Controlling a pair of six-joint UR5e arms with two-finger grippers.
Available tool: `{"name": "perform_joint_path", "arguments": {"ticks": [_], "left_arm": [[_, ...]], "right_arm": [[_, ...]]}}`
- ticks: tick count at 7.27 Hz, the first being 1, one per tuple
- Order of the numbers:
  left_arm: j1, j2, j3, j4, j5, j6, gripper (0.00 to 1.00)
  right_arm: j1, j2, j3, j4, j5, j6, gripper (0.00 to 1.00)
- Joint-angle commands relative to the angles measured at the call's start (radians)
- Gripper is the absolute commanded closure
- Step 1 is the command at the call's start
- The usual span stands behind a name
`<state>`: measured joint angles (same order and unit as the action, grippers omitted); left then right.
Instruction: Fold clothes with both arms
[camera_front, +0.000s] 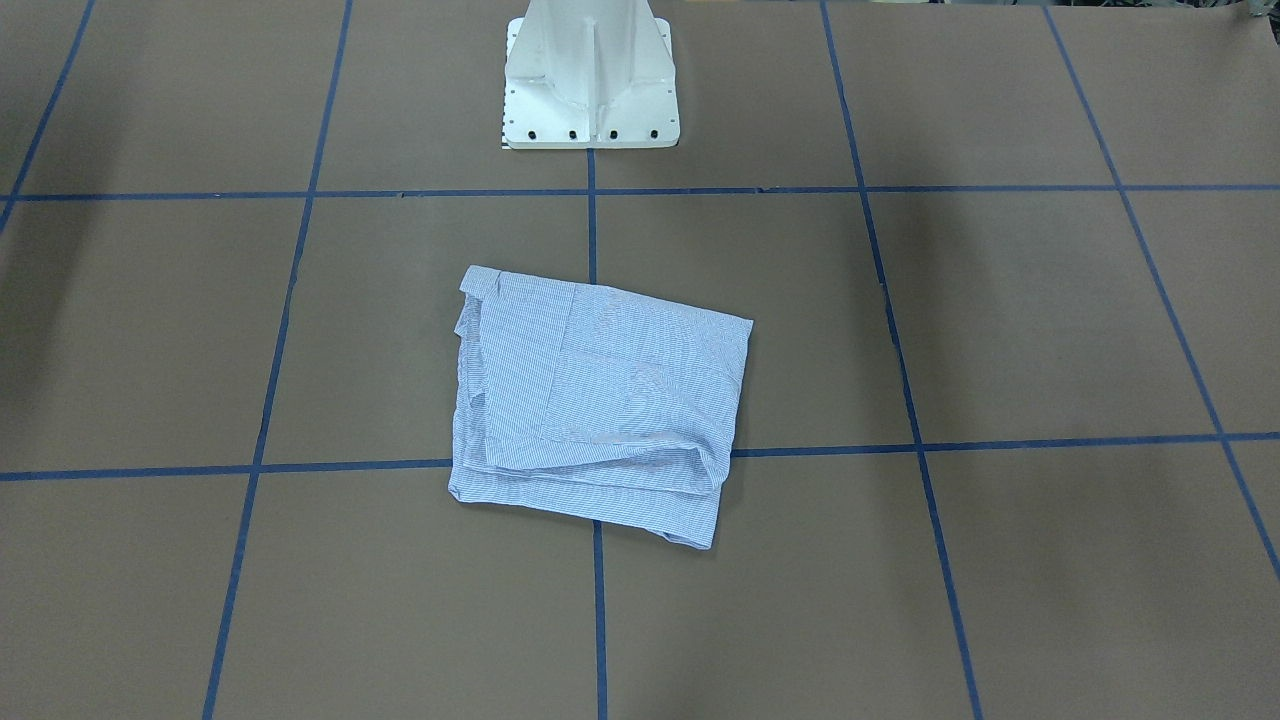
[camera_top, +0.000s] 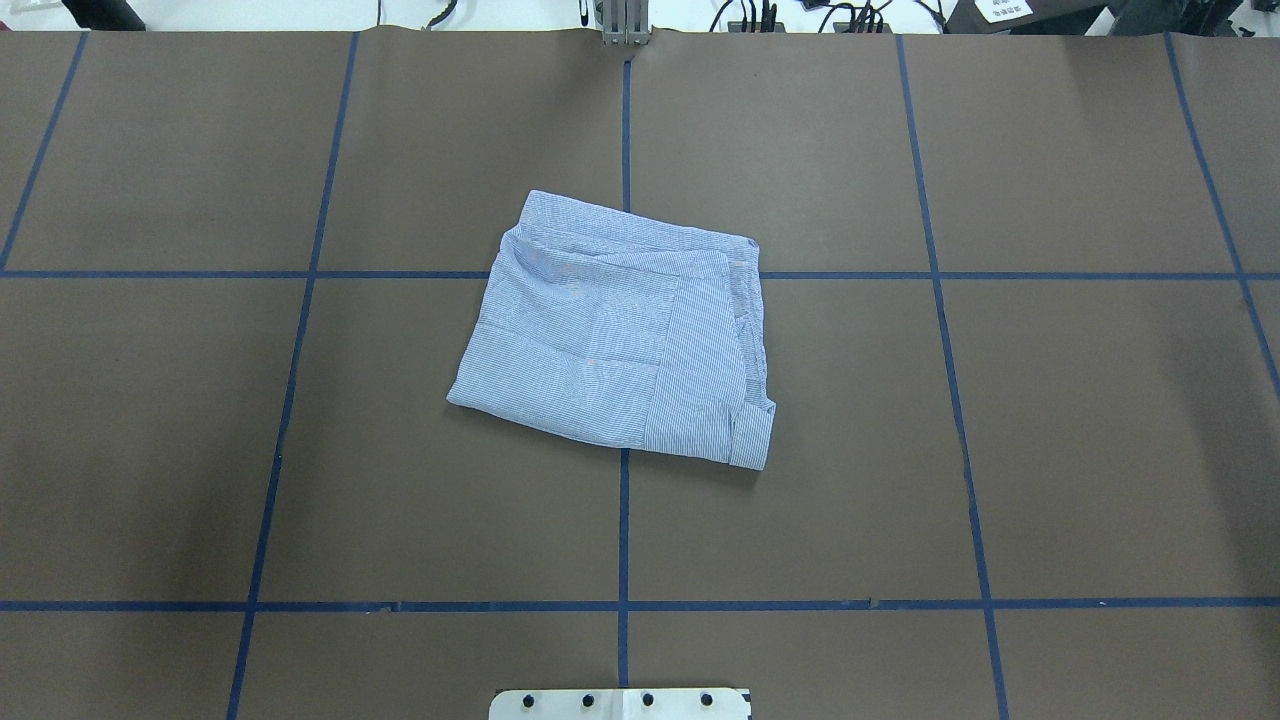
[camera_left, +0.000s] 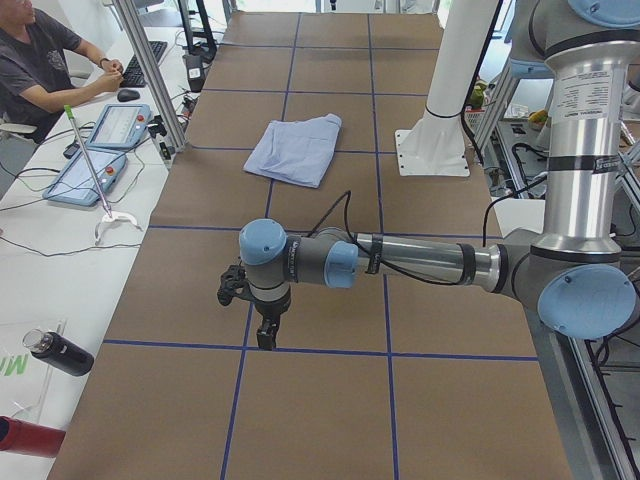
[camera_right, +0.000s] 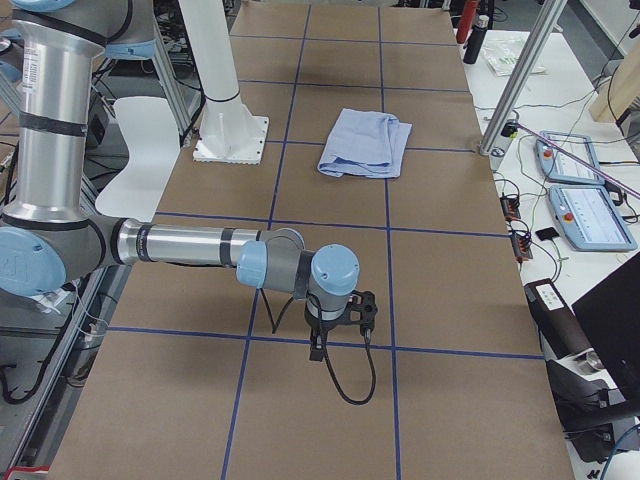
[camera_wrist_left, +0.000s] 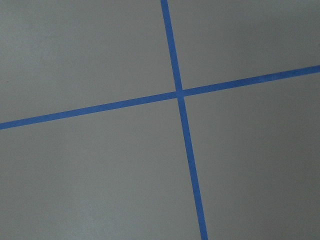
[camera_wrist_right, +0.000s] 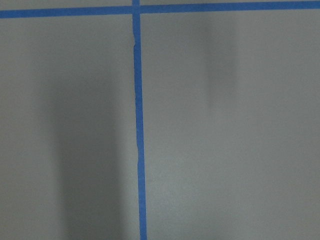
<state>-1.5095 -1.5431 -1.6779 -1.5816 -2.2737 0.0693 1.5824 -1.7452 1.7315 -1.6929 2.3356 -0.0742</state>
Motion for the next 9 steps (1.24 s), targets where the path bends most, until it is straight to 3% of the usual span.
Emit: {"name": "perform_joint_path", "arguments": {"ticks": [1,9], "left_arm": [[0.0,-0.002,-0.002,0.0,0.003,0.0,0.0],[0.0,0.001,-0.002,0.0,0.003,-0.003,0.0]], "right_arm": [[0.001,-0.002,-0.03,0.077,-0.001,0.004,0.0],[-0.001,0.013,-0.041,0.079,-0.001,0.01,0.0]]}}
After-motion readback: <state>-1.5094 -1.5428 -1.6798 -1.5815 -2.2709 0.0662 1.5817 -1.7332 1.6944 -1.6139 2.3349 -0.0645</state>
